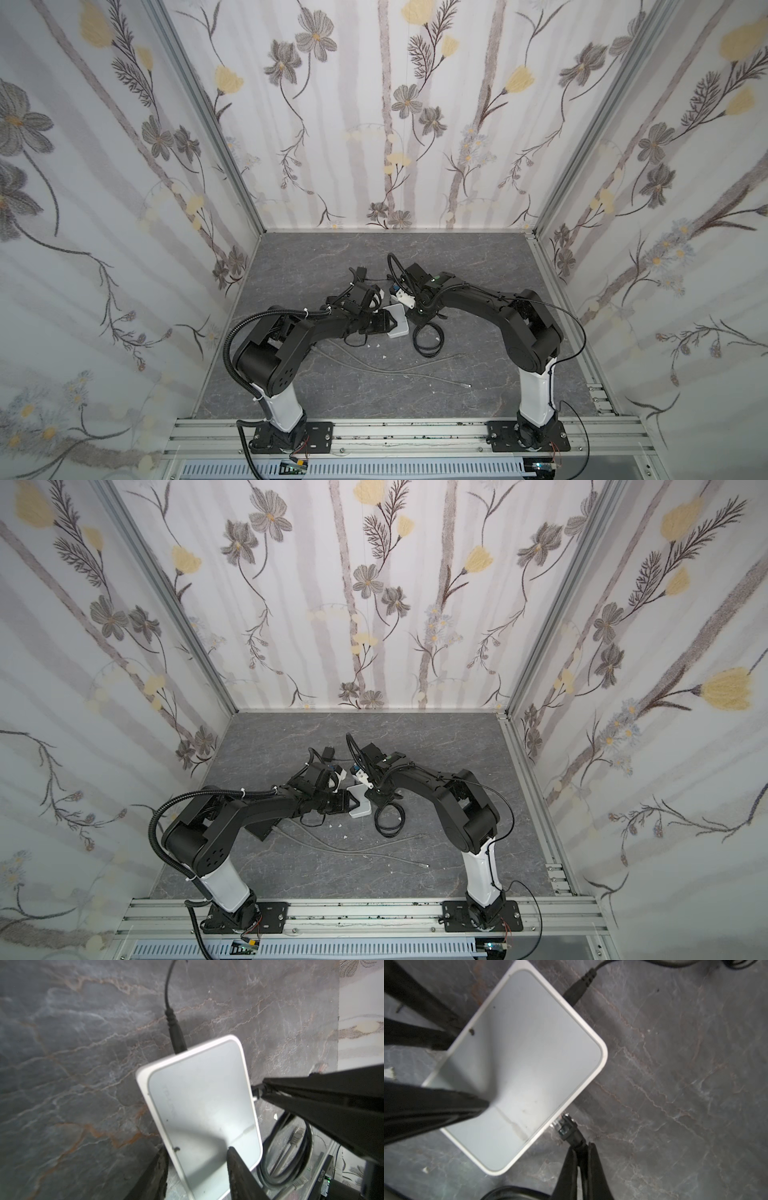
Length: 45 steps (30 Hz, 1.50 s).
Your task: Insert the plug into the switch port
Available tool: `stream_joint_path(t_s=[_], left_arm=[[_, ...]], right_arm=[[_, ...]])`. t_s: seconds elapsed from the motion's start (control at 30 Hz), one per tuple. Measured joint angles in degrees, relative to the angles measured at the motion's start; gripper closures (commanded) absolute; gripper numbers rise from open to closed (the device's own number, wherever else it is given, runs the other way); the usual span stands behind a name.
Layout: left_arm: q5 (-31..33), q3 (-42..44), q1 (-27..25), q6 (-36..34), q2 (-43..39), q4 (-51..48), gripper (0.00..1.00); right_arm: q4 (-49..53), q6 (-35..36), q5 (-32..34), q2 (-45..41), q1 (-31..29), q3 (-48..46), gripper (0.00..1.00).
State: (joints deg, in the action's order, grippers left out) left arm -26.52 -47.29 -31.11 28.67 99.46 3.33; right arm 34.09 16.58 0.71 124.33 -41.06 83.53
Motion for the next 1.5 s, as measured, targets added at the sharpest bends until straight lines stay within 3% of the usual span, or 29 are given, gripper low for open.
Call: stream_joint_path(t_s=[0.2,0.43,0.73,0.83,0.9,0.93,0.97,1.0,1.03,1.13,1.27,1.33,1.5], left_arm=[[0.59,-4.11,0.9,-1.38,0.0,-8.72,0.46],[0.87,-8.11,2.58,-3.41,-0.13,-11.39,0.37],[7.13,-6.95,2.6,-6.05,-8.48,-15.91,0.33],[10.45,-3.63,2.67,-7.21,-13.44,-15.67,0.34],[12.13,-0.9,2.64,-8.41,-16.26,-14.08,0.36],[12.92,0.92,2.54,-10.21,-17.44,-12.39,0.38],[13.51,3.13,2.21,-12.04,-18.53,-10.05,0.37],[13.77,5.35,1.66,-14.16,-19.56,-7.87,0.35],[13.84,7.87,0.87,-16.68,-20.74,-5.53,0.32],[13.79,13.07,-0.63,-23.21,-23.21,0.48,0.26],[14.29,13.53,-0.72,-30.91,-22.47,6.38,0.17],[14.32,13.14,-1.05,-33.66,-21.35,7.65,0.04],[16.94,12.61,-1.14,-36.17,-20.31,9.05,0.0]], right_arm=[[-6.93,1.92,-0.55,0.98,0.68,0.55,1.0],[-12.15,-1.86,-6.43,2.01,0.57,0.17,0.99],[-12.83,-5.11,-9.07,2.08,0.68,-2.97,0.97],[-12.94,-6.12,-9.53,0.85,1.01,-4.92,0.77],[-13.22,-6.8,-10.01,0.04,1.29,-5.99,0.71],[-13.29,-6.91,-10.43,-0.5,1.31,-6.62,0.63],[-13.4,-7.1,-10.62,-1.25,1.36,-7.34,0.5],[-13.44,-7.52,-10.86,-2.03,1.36,-8.02,0.09],[-13.51,-7.54,-10.95,-3.17,1.33,-8.79,0.01],[-14.56,-7.56,-11.8,-6.6,1.55,-10.67,0.01],[-16.98,-8.63,-12.81,-12.92,2.67,-14.56,0.0],[-18.75,-10.25,-12.74,-18.47,2.82,-17.99,0.0],[-37.38,-18.8,-10.97,-33.11,3.48,-34.84,0.0]])
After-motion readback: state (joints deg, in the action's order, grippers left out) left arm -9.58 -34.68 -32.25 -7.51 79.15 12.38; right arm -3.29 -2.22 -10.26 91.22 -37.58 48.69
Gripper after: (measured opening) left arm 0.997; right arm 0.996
